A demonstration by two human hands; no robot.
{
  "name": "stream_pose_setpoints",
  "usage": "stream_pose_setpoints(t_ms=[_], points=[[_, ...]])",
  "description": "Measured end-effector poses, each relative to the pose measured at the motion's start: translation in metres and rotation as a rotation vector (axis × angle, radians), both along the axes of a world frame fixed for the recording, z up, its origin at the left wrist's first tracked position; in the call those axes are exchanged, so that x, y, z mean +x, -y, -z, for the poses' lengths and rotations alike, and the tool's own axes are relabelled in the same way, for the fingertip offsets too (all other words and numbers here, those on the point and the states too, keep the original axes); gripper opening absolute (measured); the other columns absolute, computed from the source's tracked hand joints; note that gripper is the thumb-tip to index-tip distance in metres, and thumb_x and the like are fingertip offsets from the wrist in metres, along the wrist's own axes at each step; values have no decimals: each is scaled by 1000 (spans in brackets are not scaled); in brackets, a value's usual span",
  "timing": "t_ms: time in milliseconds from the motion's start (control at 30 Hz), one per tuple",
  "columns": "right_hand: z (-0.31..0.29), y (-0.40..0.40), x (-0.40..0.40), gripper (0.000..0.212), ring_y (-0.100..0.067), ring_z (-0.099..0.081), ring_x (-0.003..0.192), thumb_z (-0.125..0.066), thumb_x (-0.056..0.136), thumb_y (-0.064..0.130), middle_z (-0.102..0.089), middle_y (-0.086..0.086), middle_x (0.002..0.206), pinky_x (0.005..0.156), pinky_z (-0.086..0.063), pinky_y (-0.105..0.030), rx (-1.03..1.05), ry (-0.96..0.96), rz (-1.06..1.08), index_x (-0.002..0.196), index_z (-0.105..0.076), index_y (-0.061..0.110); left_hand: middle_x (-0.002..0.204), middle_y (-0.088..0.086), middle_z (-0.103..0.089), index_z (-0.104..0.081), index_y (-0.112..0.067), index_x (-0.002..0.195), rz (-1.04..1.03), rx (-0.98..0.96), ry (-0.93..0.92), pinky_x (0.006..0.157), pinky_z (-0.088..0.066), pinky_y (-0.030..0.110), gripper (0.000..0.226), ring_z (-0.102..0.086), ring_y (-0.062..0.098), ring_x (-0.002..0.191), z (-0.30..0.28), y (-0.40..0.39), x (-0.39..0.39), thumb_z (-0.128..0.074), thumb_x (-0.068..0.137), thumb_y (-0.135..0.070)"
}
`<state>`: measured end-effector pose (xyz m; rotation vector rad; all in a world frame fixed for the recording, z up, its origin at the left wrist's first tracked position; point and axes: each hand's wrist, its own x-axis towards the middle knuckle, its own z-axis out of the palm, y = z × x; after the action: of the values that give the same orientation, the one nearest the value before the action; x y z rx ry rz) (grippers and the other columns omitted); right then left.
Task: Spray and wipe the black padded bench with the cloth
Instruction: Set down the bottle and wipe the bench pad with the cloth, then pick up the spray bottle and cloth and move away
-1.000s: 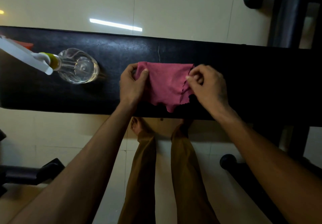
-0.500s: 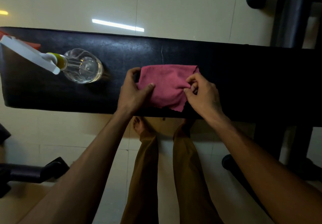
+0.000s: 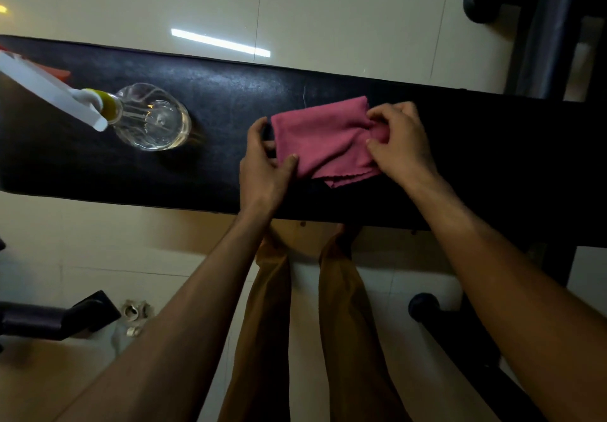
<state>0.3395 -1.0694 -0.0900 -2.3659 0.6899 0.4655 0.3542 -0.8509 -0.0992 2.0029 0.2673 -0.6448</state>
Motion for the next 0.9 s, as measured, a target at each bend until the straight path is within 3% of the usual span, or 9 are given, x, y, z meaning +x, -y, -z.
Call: stream_pose_setpoints(t_ms=[133, 200, 300, 400, 500, 633, 733, 833, 900], points=[[-9, -23, -12, 52, -28, -41, 134, -70, 86, 12, -42, -11, 146, 110, -38, -38, -236, 85, -205, 135, -55, 17, 113, -16, -54, -32, -28, 152, 54, 54, 68, 79, -47, 11, 75, -57, -12, 89, 7, -6, -9, -75, 90, -23], [-9, -36, -17, 61, -34, -33, 143, -69, 85, 11, -36, -16, 154, 115, -34, -48, -315, 183, -268, 142, -49, 17, 117, -14, -53, -30, -28, 153, 42, 43, 68, 81, -48, 13, 78, -59, -8, 93, 7, -9, -11, -75, 90, -26], [-6, -49, -24, 57, -37, -30, 144, -65, 85, 11, -37, -19, 154, 115, -33, -54, -417, 342, -325, 139, -51, 17, 123, -8, -56, -36, -27, 151, -12, 73, 98, 79, -48, 11, 69, -61, 1, 101, 8, -16, -13, -73, 92, -31], [-10, -51, -21, 40, -35, -37, 140, -62, 85, 11, -47, -18, 145, 114, -36, -51, -393, 439, -298, 125, -54, 14, 112, -8, -61, -54, -22, 135, -137, 115, 139, 77, -48, 4, 44, -60, -5, 96, 5, -28, -14, -69, 95, -24], [-8, -49, -11, 42, -31, -46, 130, -69, 88, 16, -52, -14, 139, 108, -44, -48, -186, 352, -436, 128, -57, 13, 101, -11, -62, -64, -15, 118, -252, 141, 154, 78, -51, 9, 22, -59, -12, 88, 2, -48, -18, -66, 97, -20], [11, -40, 0, 72, -34, -21, 150, -59, 94, 46, -23, -15, 163, 121, -21, -56, -184, 81, -596, 156, -29, 25, 98, -11, -63, -63, -15, 112, -371, 150, 102, 83, -54, 18, 15, -60, -8, 87, -3, -77, -25, -63, 99, -21], [15, -31, 7, 63, -33, -20, 151, -46, 101, 44, -26, -15, 162, 123, -17, -52, -205, 121, -449, 157, -26, 23, 111, -2, -62, -53, -22, 117, -469, 161, 111, 92, -57, 30, 25, -62, 3, 98, -2, -95, -25, -66, 97, -26], [16, -30, 3, 46, -37, -32, 145, -62, 95, 32, -42, -18, 148, 120, -25, -55, -188, 164, -552, 136, -47, 16, 130, 0, -53, -44, -24, 133, -509, 186, 184, 99, -54, 36, 50, -58, 8, 114, 2, -112, -15, -72, 92, -32], [20, -29, -1, 40, -40, -21, 149, -68, 91, 33, -29, -20, 156, 121, -19, -58, -187, 88, -661, 125, -53, 21, 142, -1, -41, -35, -23, 147, -491, 199, 224, 108, -49, 37, 74, -50, 10, 128, 4, -121, -6, -76, 87, -37]])
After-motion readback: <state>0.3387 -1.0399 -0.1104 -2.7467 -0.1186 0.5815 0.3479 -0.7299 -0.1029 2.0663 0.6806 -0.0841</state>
